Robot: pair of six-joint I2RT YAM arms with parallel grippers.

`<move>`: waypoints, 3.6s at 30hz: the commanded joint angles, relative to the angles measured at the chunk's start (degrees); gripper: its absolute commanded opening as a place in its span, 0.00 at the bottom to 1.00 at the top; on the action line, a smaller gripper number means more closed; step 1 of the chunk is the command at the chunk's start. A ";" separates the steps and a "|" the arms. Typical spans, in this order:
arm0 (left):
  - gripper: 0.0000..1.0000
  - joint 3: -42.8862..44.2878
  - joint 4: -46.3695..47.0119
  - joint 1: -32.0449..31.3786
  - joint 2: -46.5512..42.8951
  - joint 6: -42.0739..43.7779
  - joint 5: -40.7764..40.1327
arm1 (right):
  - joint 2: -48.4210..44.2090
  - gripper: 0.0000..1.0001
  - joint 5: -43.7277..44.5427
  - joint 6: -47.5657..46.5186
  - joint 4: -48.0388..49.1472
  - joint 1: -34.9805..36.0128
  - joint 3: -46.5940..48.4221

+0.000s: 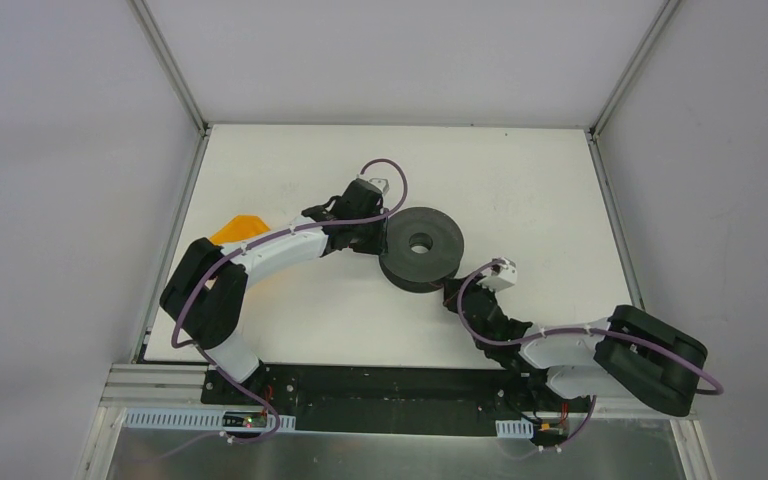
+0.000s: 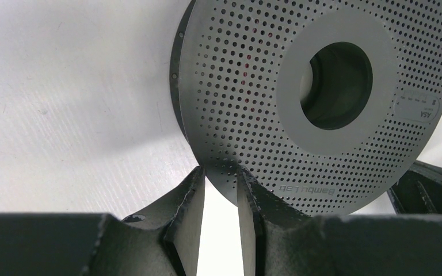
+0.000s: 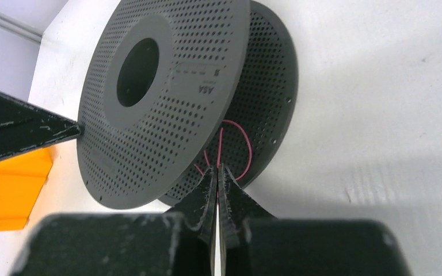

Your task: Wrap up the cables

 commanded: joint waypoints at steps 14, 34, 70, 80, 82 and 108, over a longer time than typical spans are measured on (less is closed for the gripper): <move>0.26 0.61 -4.54 -0.31 1.87 1.95 -2.44 | 1.72 0.00 -13.56 4.83 3.37 -11.35 -0.02; 0.26 0.25 -5.14 -0.31 1.88 2.49 -4.23 | 10.78 0.00 -27.72 5.09 6.60 -23.39 3.47; 0.27 0.86 -5.76 -0.31 2.19 2.57 -4.85 | 22.94 0.00 -41.98 2.48 25.77 -33.52 5.94; 0.27 0.86 -5.77 -0.30 2.12 2.83 -5.04 | 33.25 0.00 -48.73 4.66 32.11 -34.72 8.46; 0.28 0.96 -5.76 -0.31 2.18 2.93 -5.12 | 34.07 0.00 -48.93 5.09 32.27 -34.83 8.72; 0.30 3.26 -7.24 -0.32 1.08 2.57 -4.47 | 30.62 0.09 -47.27 8.23 29.94 -36.37 5.98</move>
